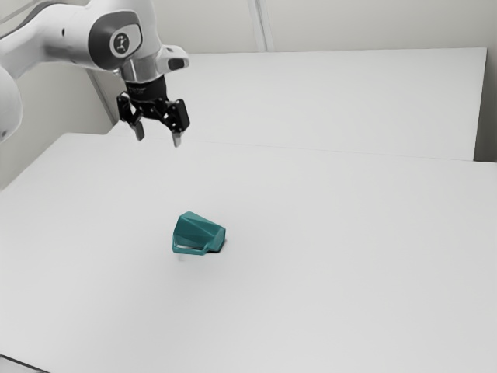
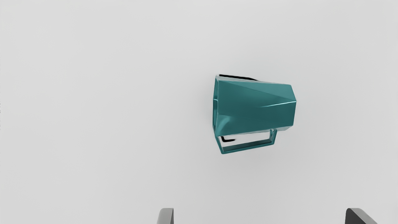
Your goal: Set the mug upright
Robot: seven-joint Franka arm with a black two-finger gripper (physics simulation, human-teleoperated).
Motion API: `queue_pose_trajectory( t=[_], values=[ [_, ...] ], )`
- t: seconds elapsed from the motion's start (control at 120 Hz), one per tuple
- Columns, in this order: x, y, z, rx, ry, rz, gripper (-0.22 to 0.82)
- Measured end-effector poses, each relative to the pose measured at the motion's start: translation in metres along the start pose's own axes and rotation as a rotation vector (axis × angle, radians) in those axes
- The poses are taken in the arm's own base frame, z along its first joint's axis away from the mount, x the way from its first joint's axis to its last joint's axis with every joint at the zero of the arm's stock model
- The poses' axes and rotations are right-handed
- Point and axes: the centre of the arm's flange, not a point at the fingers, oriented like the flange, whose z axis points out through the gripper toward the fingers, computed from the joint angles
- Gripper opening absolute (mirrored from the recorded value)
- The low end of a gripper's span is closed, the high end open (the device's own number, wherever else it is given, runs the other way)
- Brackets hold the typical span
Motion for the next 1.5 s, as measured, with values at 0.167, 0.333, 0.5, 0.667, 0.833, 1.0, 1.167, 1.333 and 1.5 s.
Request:
queue_pose_trajectory(
  t=[0.167, 0.333, 0.5, 0.667, 0.833, 1.0, 1.167, 1.333, 1.5],
  values=[
    [-0.006, 0.002, -0.016, -0.019, 0.035, -0.01, 0.6],
    [-0.019, -0.007, -0.011, -0.102, 0.061, -0.053, 0.6],
    [-0.03, -0.034, 0.018, -0.248, 0.069, -0.154, 0.6],
    [-0.04, -0.064, 0.058, -0.363, 0.067, -0.252, 0.6],
    [-0.041, -0.063, 0.102, -0.466, 0.055, -0.28, 0.6],
    [-0.041, -0.089, 0.142, -0.561, 0.056, -0.328, 0.6],
    [-0.044, -0.101, 0.177, -0.639, 0.055, -0.338, 0.6],
    [-0.046, -0.119, 0.206, -0.739, 0.039, -0.325, 0.6],
    [-0.053, -0.141, 0.228, -0.83, 0.024, -0.309, 0.6]
  ],
)
